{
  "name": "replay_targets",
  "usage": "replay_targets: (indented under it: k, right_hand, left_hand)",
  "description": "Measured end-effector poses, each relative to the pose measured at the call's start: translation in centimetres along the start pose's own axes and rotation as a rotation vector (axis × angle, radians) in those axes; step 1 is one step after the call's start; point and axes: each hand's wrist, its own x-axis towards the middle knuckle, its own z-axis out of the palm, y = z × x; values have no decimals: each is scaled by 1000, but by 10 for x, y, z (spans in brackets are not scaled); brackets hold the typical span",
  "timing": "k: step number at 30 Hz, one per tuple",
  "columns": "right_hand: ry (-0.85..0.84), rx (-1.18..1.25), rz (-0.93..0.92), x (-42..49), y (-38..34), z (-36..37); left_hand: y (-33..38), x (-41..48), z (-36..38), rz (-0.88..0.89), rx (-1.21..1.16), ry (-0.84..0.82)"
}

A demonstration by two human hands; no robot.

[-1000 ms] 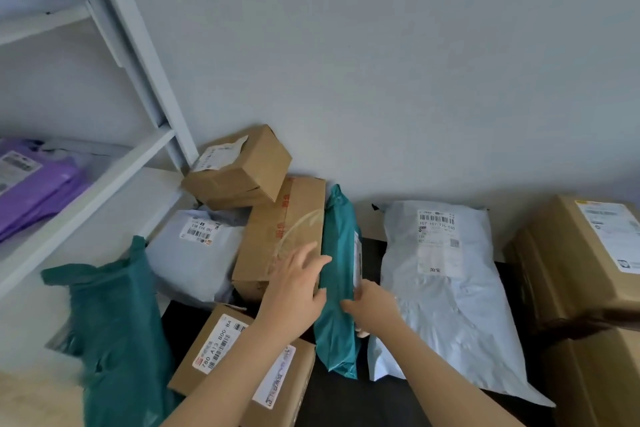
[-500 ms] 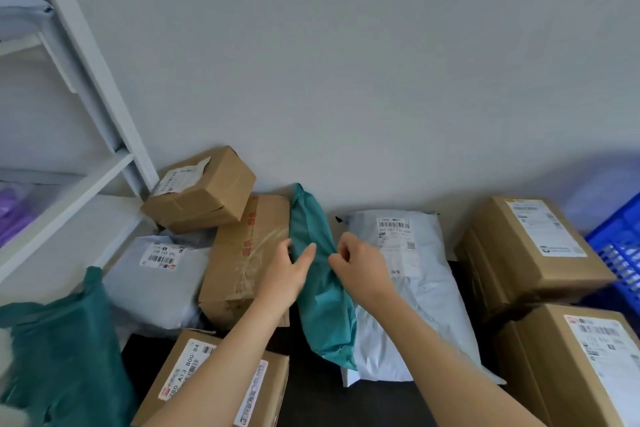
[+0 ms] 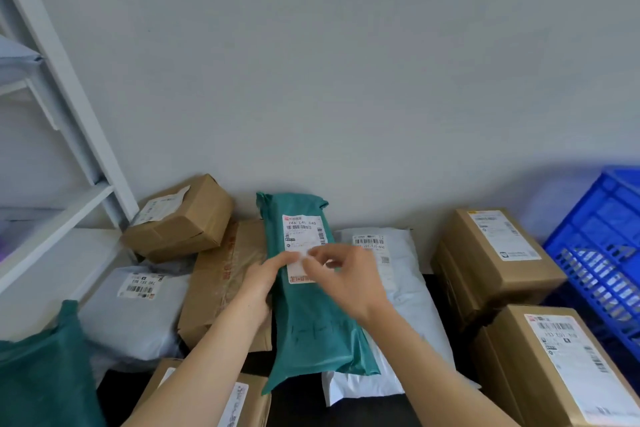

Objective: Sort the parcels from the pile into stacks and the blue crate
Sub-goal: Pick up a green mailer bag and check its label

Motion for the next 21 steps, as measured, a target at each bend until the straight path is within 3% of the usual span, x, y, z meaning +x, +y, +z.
replay_targets:
  k: [2,4,8,11,16,21]
  right_hand:
    - [205,11,75,7,5,-14]
    - [286,-3,186,15,14,-27]
    - [37,198,473,21,37,-32]
    - [-70,414,536,17,43,-32]
    - [-92,663,490,10,41,-42]
    - [-14,730,536,11,41,-52]
  left_hand:
    - [1,-2,0,9,4,-43]
    - [2,-6,2,39,6,-103]
    - [3,-8,9,54,-4,-200]
    - [3,-11,17,63,9,-249]
    - [-1,-15,26,87,43,-342]
    - [-3,-17,32,106,79,-401]
